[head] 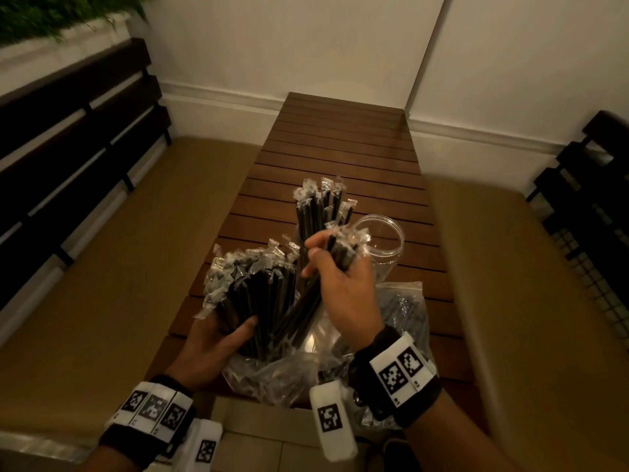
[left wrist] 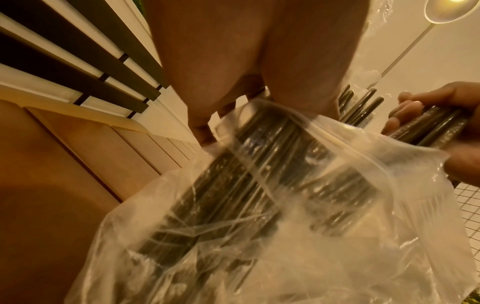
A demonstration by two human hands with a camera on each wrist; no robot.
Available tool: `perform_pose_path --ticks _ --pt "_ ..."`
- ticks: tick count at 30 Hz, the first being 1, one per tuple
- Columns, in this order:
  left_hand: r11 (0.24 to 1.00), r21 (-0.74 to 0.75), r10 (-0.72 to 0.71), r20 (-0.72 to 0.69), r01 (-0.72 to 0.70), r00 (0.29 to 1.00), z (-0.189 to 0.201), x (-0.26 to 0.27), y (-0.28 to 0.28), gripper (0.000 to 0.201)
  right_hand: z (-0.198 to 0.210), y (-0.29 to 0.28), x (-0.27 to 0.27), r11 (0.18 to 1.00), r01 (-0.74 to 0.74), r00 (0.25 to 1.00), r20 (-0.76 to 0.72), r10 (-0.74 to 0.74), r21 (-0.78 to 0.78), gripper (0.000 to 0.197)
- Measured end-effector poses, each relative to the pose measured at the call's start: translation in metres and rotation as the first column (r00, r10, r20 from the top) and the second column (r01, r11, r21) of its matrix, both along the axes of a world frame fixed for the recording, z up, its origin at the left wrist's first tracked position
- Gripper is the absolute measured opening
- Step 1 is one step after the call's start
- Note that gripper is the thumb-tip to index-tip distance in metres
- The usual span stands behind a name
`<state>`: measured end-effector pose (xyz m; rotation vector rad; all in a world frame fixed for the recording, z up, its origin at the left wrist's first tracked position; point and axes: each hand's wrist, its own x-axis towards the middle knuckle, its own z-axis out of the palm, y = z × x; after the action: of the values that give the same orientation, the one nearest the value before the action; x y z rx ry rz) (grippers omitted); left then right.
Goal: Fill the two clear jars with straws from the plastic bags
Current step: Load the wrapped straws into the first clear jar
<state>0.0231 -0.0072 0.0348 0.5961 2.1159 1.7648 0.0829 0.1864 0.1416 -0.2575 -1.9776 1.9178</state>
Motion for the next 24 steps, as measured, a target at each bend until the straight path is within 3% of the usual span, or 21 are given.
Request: perform_pose_path --ticks 9,14,18,22,24 --pt "1.0 0.023 0.021 -0.018 -0.021 1.0 0.011 -0.016 0.018 0.034 0.06 0.031 -0.007 0.997 0.073 0.981 -0.178 -0.075 -0.019 0.012" --pt "0.998 -0.004 0.063 -0.046 -0.063 0.997 0.011 -0.025 0.022 0.039 0.087 0.049 -0.02 0.983 0.178 0.913 -0.364 -0.184 -0.052 0.015" --pt "0.997 -0.004 0.071 -0.012 -0.071 0.997 0.012 -0.026 0.021 0.041 0.092 0.058 -0.036 0.954 0.295 0.849 -0.442 -0.288 -0.056 0.011" --pt "0.996 0.024 0.09 0.044 -0.092 0.995 0.007 -0.025 0.017 0.026 0.09 0.063 -0.045 0.918 0.382 0.804 -0.452 -0.386 -0.105 0.012" --pt "0.993 0.059 0.1 0.069 -0.104 0.993 0.004 -0.023 0.016 0.029 0.086 0.065 -0.05 0.904 0.411 0.789 -0.45 -0.419 -0.121 0.012"
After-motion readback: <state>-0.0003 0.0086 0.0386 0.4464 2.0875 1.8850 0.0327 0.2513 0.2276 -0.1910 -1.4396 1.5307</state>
